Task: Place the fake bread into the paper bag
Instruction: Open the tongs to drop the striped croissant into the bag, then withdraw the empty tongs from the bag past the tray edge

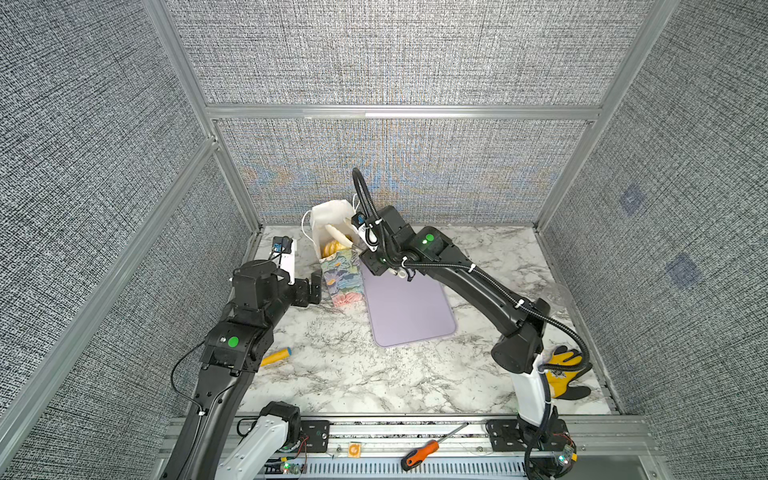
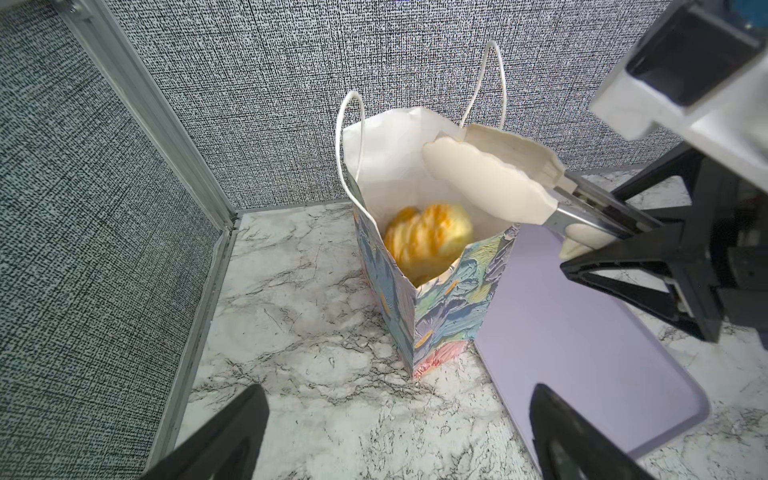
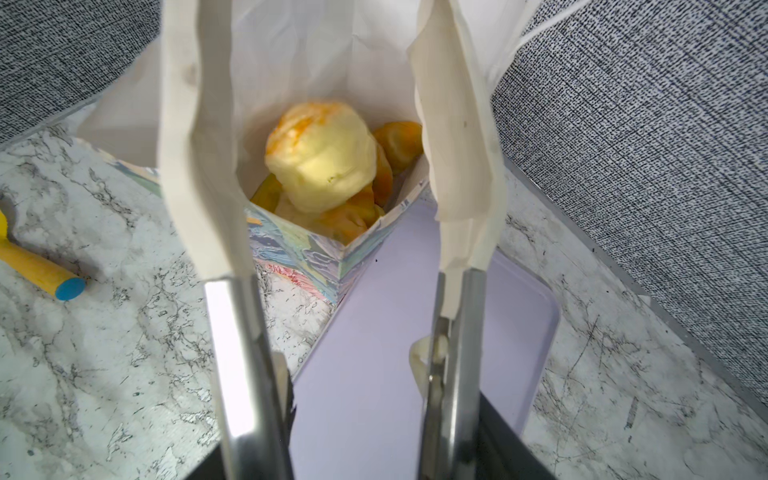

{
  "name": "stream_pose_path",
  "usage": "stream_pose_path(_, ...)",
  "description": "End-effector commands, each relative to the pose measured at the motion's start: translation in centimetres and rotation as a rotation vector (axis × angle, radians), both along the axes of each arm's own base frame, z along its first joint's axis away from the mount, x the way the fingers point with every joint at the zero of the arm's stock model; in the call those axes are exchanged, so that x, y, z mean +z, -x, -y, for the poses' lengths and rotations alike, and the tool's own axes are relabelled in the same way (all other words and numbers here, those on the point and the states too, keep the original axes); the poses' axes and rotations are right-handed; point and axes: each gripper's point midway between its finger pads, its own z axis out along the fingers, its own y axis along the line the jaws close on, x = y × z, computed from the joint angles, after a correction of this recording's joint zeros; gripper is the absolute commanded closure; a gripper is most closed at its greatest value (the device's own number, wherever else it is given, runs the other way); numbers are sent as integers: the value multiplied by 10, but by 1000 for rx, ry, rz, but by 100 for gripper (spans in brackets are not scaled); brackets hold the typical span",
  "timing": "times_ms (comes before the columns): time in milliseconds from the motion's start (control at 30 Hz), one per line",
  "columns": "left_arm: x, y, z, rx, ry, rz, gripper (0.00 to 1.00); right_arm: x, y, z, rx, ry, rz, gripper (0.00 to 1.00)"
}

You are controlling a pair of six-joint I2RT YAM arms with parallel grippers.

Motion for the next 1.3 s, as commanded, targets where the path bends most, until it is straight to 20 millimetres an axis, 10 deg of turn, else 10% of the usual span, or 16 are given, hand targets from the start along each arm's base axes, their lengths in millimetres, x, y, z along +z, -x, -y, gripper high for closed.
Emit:
stream_pose_path(0,3,0,1,-13,-13,9,1,6,-4,4,-30,-6,17,39)
stream_pose_path(1267,16,3,17,-99,48,86,1,53,42,71,-35,-44,158,36)
